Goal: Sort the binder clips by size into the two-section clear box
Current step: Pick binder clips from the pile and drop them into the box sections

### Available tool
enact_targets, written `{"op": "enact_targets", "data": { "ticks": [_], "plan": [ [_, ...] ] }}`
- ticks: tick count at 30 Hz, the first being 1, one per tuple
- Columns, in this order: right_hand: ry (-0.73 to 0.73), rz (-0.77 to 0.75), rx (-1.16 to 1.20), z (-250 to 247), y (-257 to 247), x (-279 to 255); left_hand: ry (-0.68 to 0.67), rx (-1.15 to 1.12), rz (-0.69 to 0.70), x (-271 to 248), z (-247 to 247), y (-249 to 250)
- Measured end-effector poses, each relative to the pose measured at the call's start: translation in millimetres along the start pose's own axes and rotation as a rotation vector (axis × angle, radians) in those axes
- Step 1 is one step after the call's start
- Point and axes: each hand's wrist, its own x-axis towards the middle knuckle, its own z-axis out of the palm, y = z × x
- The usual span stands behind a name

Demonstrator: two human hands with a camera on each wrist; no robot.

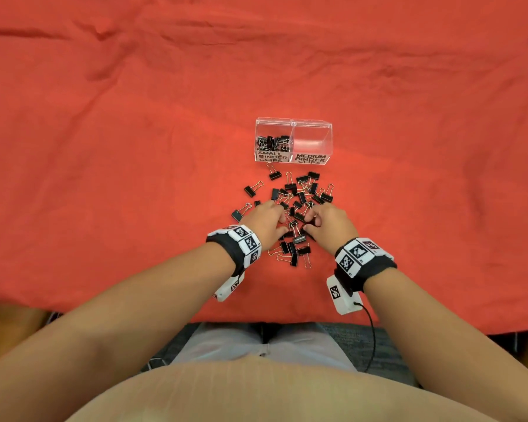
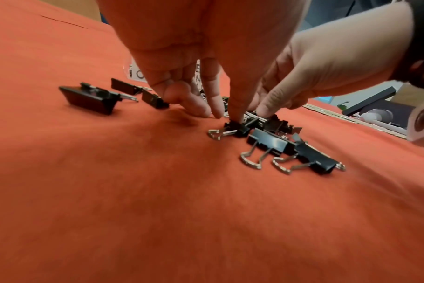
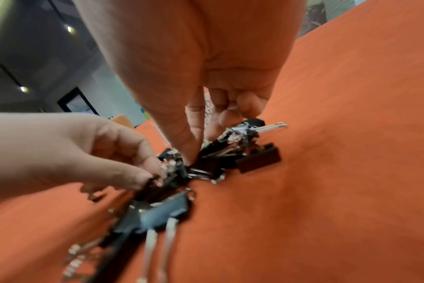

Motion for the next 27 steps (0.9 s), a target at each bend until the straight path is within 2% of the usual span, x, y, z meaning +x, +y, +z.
{"op": "enact_targets", "data": {
  "ticks": [6, 11, 16, 19, 24, 27],
  "plan": [
    [0.05, 0.058, 0.032, -10, 11, 9, 0.026, -0.071, -0.059, -1, -18, -22],
    [0.061, -0.054, 0.001, -6, -9, 20, 0.065, -0.103, -0.042, -7, -22, -28],
    [0.0, -0.102, -0.082, 10, -23, 32, -0.03, 0.014, -0.019, -11, -9, -19],
    [-0.022, -0.084, -0.105, 13, -23, 35, -0.011, 0.068, -0.009, -11, -7, -16],
    [-0.005, -0.099, -0.046, 11, -23, 33, -0.012, 0.043, 0.028, -11, -13, -15],
    [0.03, -0.037, 0.109, 6, -19, 30, 0.038, -0.03, 0.015, -6, -19, -12]
  ]
}}
